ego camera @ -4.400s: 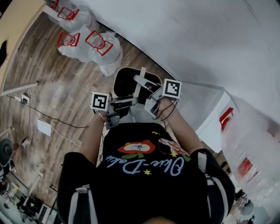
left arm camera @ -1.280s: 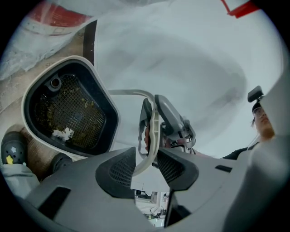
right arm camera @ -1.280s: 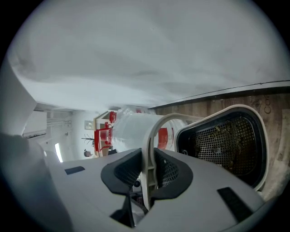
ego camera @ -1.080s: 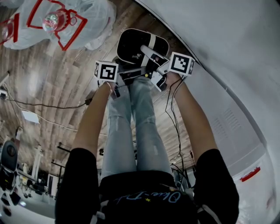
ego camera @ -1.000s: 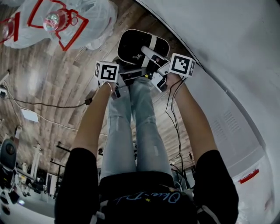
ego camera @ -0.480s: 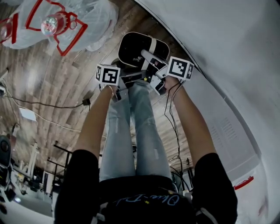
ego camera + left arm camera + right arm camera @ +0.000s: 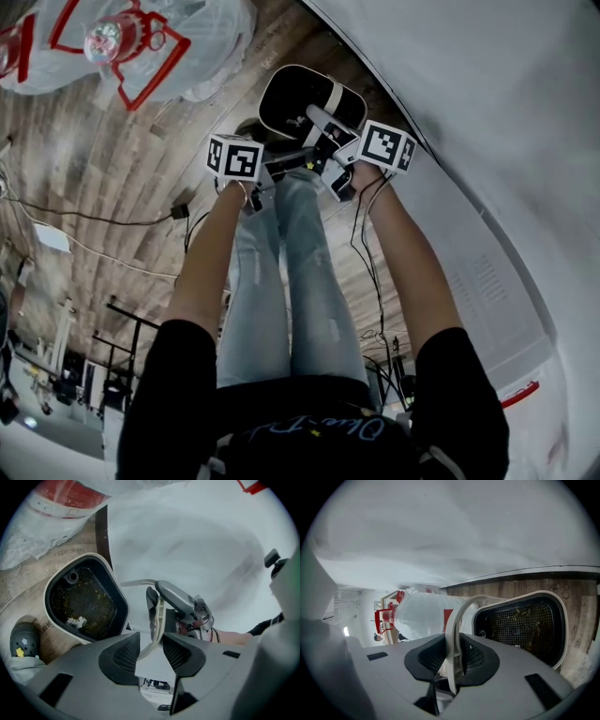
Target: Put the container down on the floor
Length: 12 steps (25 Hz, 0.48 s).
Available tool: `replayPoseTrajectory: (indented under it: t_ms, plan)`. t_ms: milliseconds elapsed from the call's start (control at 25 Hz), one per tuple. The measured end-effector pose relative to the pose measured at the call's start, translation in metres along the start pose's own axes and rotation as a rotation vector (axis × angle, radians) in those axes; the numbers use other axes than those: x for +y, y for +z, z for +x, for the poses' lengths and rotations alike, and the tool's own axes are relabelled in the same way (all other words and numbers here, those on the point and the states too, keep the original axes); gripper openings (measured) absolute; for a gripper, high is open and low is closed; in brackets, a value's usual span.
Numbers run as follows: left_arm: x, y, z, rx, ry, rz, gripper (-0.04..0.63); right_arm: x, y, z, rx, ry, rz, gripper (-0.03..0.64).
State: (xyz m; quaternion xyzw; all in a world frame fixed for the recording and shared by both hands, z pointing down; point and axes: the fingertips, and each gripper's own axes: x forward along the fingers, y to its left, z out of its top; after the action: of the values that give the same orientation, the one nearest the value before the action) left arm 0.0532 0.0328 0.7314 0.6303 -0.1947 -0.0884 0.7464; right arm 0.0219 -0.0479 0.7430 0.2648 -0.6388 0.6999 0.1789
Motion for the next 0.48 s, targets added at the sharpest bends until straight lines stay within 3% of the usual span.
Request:
replayPoseTrajectory:
  t_ms: [200, 480]
  plan:
    - [0.01, -0.007, -0.004, 0.007, 0.052, 0.035, 0.132, -0.008, -0.01, 0.0, 0.023, -0.022, 0.001, 0.058]
    - [0.011, -0.008, -0.009, -0.004, 0.064, 0.043, 0.132, -0.006, -0.014, 0.004, 0.017, -0.049, -0.018, 0.058]
